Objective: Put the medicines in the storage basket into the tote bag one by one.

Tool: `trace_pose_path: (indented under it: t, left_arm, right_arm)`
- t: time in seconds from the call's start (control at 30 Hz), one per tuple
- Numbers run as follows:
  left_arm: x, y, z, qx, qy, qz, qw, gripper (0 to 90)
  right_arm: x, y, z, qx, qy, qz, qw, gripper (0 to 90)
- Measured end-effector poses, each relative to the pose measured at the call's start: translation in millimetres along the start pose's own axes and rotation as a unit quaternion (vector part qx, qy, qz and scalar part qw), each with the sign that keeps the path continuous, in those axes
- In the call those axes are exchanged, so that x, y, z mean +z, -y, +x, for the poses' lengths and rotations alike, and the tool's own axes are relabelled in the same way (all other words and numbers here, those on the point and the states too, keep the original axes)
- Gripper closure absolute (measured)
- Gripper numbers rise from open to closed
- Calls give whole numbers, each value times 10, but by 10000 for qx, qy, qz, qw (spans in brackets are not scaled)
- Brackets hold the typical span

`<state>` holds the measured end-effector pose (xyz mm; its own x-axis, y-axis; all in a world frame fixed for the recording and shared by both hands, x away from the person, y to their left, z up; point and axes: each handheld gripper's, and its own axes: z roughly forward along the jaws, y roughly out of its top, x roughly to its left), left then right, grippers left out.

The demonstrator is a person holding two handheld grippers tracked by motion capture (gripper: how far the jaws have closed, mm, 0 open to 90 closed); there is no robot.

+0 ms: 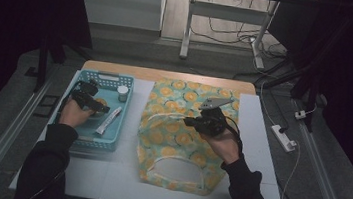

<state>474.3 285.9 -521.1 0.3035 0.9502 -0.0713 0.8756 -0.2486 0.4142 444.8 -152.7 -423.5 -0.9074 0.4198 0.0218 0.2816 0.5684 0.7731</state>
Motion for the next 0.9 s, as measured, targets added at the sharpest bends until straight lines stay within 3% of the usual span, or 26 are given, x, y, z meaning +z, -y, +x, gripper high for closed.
trace_pose_path:
  t: [0.13, 0.27, 0.43, 0.53, 0.67, 0.9]
  left_arm:
    - [24, -10, -11, -68, -105, 183, 9998, 43]
    - [20, 0, -10, -222, -104, 323, 9992, 194]
    - [7, -13, -36, -315, -109, 443, 9985, 200]
    - [-8, -16, -42, -307, 10, 490, 9983, 201]
    - [-58, -28, -72, -172, 2, 379, 9991, 202]
    - [-181, -29, -80, -154, 89, 103, 9998, 202]
  right_arm:
    - [2, 2, 2, -2, -4, 12, 10000, 898]
    - [4, 3, 5, -12, -7, 10, 10000, 897]
    - [10, 13, 1, -12, 5, 27, 10000, 898]
    - [9, 15, -1, -13, 13, 22, 10000, 898]
    - [8, 17, -2, -14, 24, 14, 10000, 897]
    - [5, 17, -7, -14, 21, 11, 10000, 898]
